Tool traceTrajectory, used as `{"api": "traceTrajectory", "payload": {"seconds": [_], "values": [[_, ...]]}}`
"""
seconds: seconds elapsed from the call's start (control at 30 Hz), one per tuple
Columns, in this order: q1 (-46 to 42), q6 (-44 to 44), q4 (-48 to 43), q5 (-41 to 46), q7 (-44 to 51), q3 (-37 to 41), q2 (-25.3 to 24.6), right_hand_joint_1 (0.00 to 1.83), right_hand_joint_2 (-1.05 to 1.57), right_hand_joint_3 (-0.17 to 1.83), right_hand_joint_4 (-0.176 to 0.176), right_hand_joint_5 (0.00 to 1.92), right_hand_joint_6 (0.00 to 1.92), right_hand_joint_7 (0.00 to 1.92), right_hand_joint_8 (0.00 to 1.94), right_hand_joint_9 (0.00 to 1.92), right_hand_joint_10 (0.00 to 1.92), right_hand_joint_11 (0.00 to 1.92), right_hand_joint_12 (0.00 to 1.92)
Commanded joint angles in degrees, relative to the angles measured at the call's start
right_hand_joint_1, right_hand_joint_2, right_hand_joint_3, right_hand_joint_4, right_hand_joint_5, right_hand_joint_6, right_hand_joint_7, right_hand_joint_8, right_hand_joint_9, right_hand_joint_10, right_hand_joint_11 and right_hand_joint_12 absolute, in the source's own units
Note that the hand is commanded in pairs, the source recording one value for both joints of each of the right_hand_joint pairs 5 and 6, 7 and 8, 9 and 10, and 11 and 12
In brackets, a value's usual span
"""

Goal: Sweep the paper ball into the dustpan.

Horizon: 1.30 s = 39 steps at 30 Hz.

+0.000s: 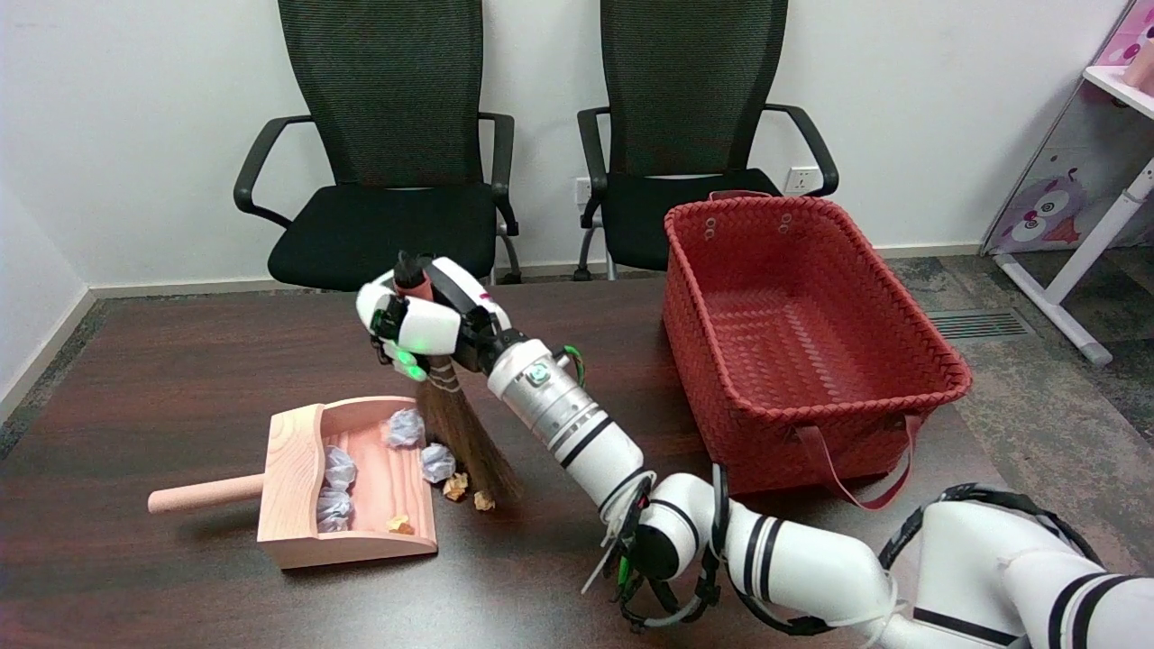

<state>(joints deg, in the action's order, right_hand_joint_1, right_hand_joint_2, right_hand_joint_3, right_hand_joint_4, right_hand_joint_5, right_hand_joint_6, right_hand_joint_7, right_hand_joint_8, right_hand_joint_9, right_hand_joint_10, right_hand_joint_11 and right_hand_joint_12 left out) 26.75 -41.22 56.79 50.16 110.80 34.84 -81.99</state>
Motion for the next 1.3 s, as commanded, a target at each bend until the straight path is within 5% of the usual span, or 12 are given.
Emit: {"api": "traceTrajectory", "payload": {"seconds": [0.03, 0.27, 0.5, 0.77, 0.97, 1.3], "values": [[3.2, -5.6, 1.2, 0.1, -27.7, 0.4, -0.2, 0.77, 0.52, 1.56, 0.002, 1.92, 1.92, 1.92, 1.92, 1.92, 1.92, 1.92, 1.92], [5.2, -9.8, 4.5, 0.1, -43.7, 0.8, 3.2, 0.79, 0.31, 1.58, 0.001, 1.92, 1.92, 1.92, 1.92, 1.92, 1.92, 1.92, 1.92], [5.6, -18.0, 7.7, 0.1, -42.3, 5.0, 6.5, 0.78, 0.35, 1.49, -0.002, 1.92, 1.92, 1.92, 1.92, 1.92, 1.92, 1.92, 1.92], [5.0, -17.8, 9.6, 1.1, -34.6, 7.7, 9.4, 0.76, 0.49, 1.44, -0.002, 1.92, 1.92, 1.92, 1.92, 1.92, 1.92, 1.92, 1.92], [2.3, -17.1, 13.8, 5.1, -17.2, 7.6, 13.1, 0.72, 0.79, 1.37, 0.002, 1.92, 1.92, 1.92, 1.92, 1.92, 1.92, 1.92, 1.92], [-9.4, -12.4, 29.8, 15.8, 32.4, 8.5, 14.9, 0.69, 1.1, 1.36, 0.012, 1.92, 1.92, 1.92, 1.92, 1.92, 1.92, 1.92, 1.92]]}}
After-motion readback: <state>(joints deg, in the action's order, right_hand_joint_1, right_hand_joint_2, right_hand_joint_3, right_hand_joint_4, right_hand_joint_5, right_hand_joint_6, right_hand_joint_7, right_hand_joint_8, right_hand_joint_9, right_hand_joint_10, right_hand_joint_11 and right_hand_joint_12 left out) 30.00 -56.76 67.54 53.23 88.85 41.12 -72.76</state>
